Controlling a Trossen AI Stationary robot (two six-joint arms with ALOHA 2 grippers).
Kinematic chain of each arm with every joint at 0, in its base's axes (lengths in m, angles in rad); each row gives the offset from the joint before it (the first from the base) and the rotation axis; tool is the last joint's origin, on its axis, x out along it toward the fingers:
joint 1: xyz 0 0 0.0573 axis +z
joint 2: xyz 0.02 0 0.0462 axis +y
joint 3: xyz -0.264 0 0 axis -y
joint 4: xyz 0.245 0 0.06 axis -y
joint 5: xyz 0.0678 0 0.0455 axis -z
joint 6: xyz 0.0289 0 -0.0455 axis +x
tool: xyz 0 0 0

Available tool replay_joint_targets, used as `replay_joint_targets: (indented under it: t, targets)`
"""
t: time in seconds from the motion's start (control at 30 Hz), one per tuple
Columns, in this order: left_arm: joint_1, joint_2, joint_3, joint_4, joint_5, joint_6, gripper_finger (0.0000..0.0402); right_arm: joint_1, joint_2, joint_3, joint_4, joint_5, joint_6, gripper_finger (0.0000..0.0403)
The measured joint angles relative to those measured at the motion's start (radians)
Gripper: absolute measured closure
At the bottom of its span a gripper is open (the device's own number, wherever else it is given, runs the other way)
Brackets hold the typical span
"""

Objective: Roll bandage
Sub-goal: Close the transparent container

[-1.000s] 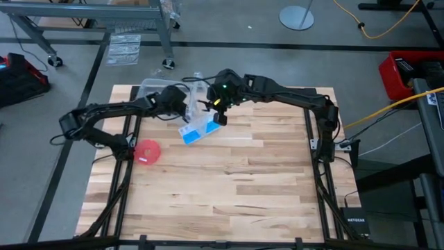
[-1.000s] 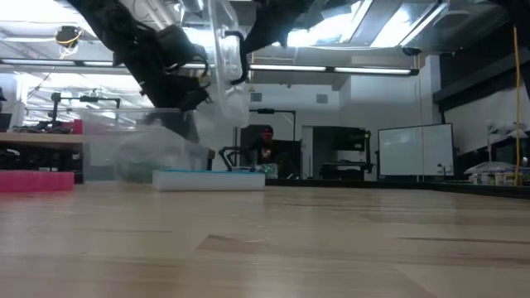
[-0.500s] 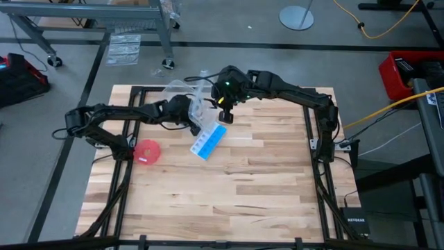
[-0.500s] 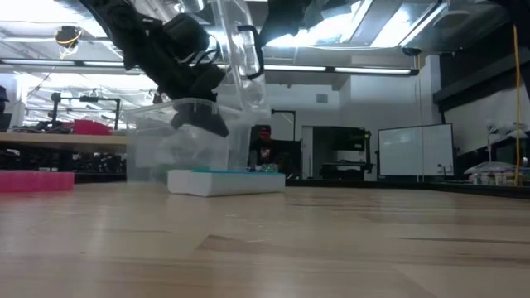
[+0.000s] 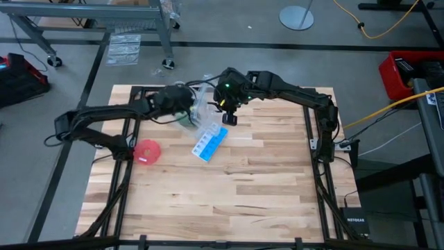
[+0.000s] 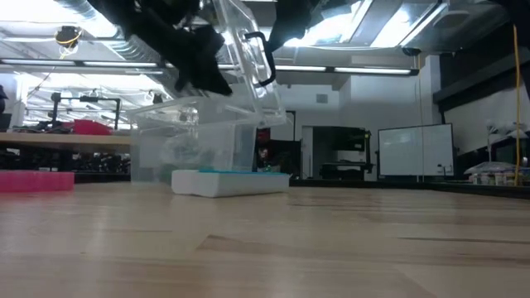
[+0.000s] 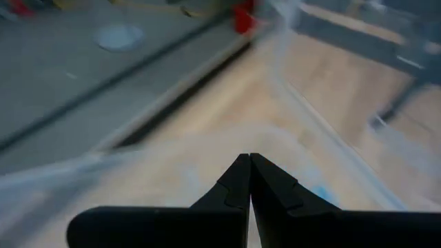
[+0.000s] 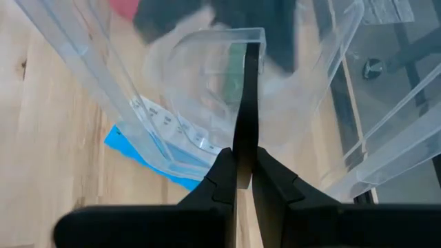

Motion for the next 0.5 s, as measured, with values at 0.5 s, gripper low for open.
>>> replay_joint_targets:
  t: [0.5]
  targets:
    - [0.080, -0.337, 0.016, -0.243, -0.220, 0.106, 0.0399, -0.001, 0.016, 0.000, 0.159, -0.015, 0.184, 0.0375]
